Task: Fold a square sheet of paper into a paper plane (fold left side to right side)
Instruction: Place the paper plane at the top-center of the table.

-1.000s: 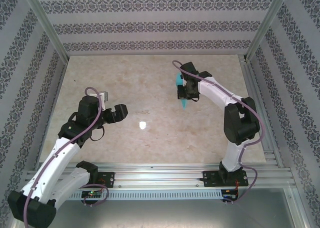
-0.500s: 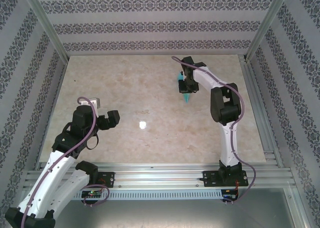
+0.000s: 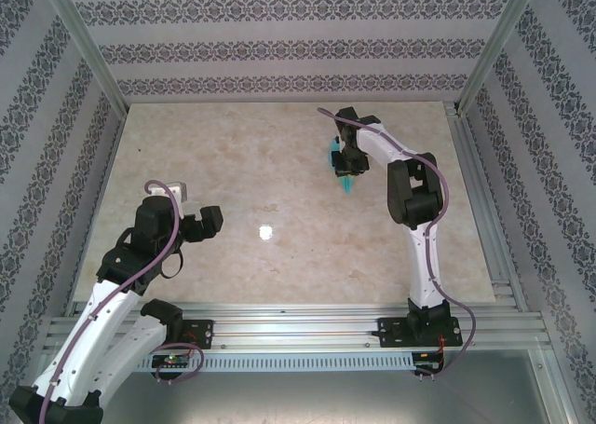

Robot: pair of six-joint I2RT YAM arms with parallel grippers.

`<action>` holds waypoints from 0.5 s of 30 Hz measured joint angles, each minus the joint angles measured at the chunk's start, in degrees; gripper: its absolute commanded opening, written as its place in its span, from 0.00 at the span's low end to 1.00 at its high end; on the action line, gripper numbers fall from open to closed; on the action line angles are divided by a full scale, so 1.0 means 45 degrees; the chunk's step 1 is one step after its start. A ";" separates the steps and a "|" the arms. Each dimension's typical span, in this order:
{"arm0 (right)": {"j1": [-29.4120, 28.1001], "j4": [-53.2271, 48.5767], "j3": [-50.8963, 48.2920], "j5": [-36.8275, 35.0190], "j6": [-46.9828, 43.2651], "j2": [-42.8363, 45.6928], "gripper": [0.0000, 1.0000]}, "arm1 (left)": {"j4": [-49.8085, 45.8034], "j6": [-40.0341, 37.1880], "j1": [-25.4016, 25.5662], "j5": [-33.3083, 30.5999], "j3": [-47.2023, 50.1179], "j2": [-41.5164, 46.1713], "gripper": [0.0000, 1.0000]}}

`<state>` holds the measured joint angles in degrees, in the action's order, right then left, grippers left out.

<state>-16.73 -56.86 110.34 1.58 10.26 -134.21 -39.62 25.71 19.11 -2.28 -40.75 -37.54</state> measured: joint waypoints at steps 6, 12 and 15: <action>0.0000 -0.0141 0.0068 -0.0005 -0.0073 -0.0015 0.30 | 0.0000 0.0000 0.0000 0.0000 0.0005 0.0000 1.00; 0.0000 -0.0316 0.0068 -0.0034 -0.0189 0.0107 0.44 | 0.0000 0.0005 0.0000 -0.0029 0.0117 -0.0010 1.00; 0.0000 -0.0495 0.0068 -0.0102 -0.0185 0.0495 0.48 | -0.0010 0.0005 0.0000 -0.0044 0.0136 -0.0015 1.00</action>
<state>-16.73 -59.09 110.65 1.13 9.43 -131.98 -39.66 25.74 19.11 -2.48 -40.14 -37.60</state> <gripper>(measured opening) 0.453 0.998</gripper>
